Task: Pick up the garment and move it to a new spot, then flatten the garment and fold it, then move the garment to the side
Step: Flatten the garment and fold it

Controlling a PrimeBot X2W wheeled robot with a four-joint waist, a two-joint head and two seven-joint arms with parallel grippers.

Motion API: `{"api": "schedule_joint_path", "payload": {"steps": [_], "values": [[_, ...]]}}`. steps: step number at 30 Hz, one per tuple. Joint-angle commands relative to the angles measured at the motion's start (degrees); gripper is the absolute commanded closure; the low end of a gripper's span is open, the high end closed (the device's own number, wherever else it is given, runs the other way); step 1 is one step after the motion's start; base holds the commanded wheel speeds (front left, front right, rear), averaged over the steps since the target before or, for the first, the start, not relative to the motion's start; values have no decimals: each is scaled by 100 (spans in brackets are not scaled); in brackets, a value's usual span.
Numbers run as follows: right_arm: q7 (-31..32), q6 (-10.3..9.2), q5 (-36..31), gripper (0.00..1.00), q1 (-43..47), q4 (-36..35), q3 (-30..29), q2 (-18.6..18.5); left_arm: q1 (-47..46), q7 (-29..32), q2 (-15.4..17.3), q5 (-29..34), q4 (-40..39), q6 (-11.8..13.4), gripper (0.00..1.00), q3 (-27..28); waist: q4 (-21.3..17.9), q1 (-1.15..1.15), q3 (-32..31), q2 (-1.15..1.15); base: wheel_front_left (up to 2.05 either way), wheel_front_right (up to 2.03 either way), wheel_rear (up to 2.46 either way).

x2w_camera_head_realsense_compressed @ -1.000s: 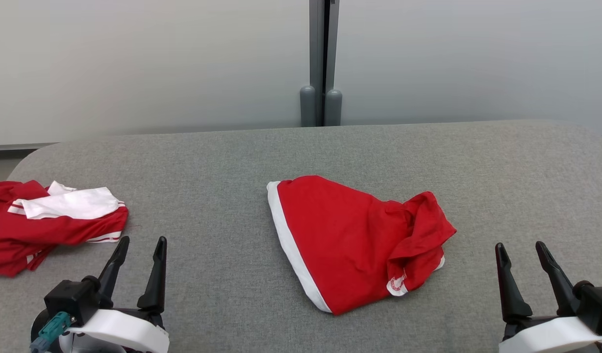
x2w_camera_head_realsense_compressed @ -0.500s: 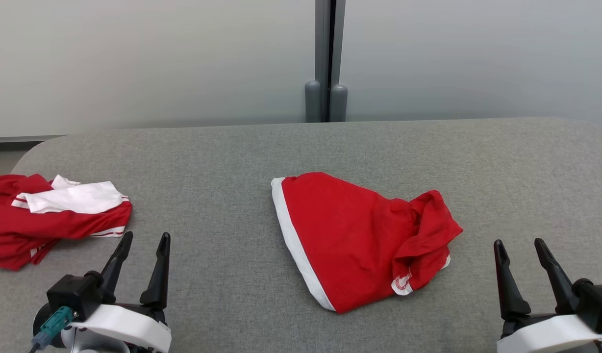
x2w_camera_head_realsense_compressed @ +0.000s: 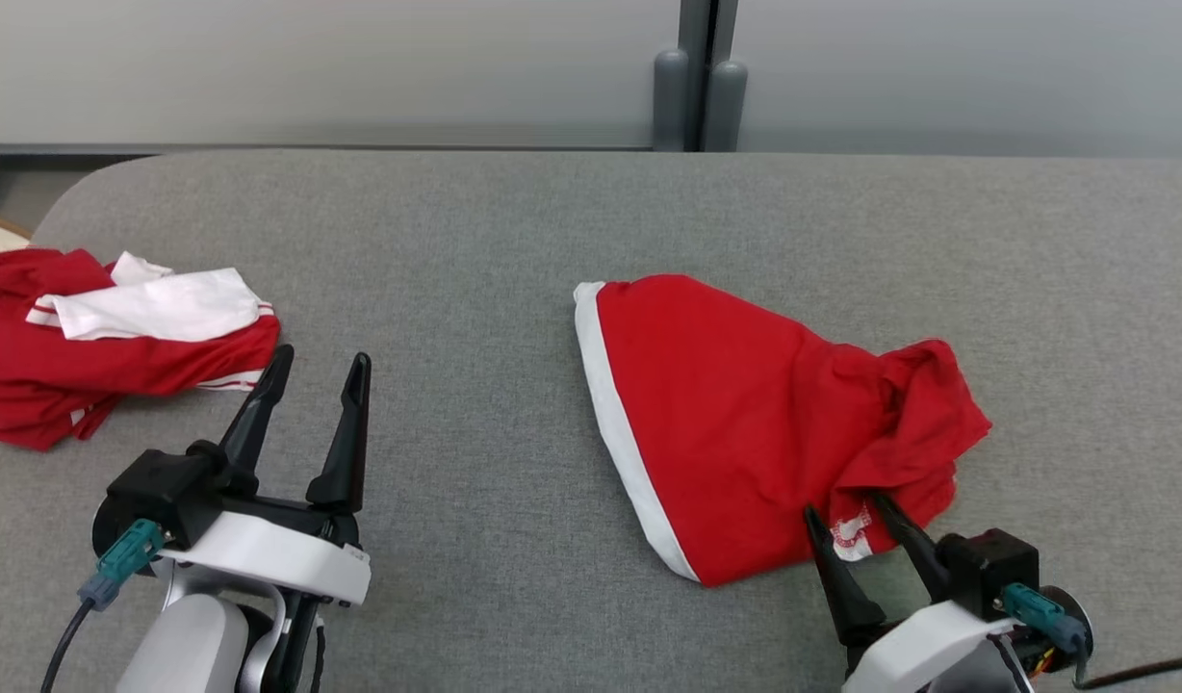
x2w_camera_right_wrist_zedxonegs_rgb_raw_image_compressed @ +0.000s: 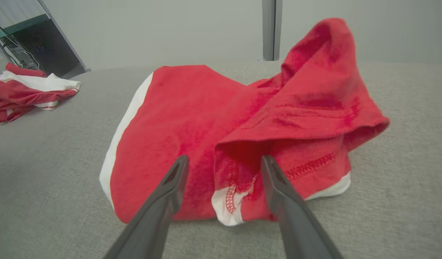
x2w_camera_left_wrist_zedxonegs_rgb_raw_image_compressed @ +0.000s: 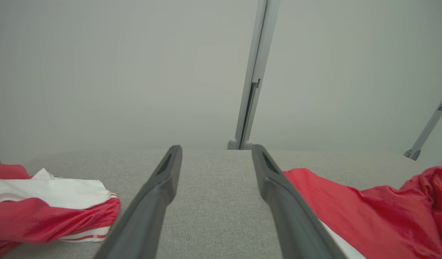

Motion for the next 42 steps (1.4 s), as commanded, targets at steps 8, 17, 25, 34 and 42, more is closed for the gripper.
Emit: {"api": "schedule_joint_path", "payload": {"steps": [8, 17, 25, 34, 42], "values": [[-167, -2, 40, 100, -625, 852, -1, 16, -295, -76, -63, 94, 24, -81, 0, 13, 193, 0, 461, 0, 0, 0, 0], [-459, -2, 59, 100, -631, 294, -277, -230, -349, -98, -95, 185, -60, -89, 0, 33, 103, 0, 542, 0, 0, 0, 0], [60, -2, -20, 100, -561, -932, -683, -752, -409, -102, -124, 228, -150, -101, 0, 57, 40, 0, 622, 0, 0, 0, 0], [932, -2, -61, 100, -997, -1412, -828, -1101, -539, -98, -255, 260, -187, -149, 0, 44, 209, 0, 800, 0, 0, 0, 0], [882, -2, -1, 100, -1288, -488, -557, -938, -683, -96, -412, 293, -142, -225, 0, -13, 367, 0, 1053, 0, 0, 0, 0]]}}
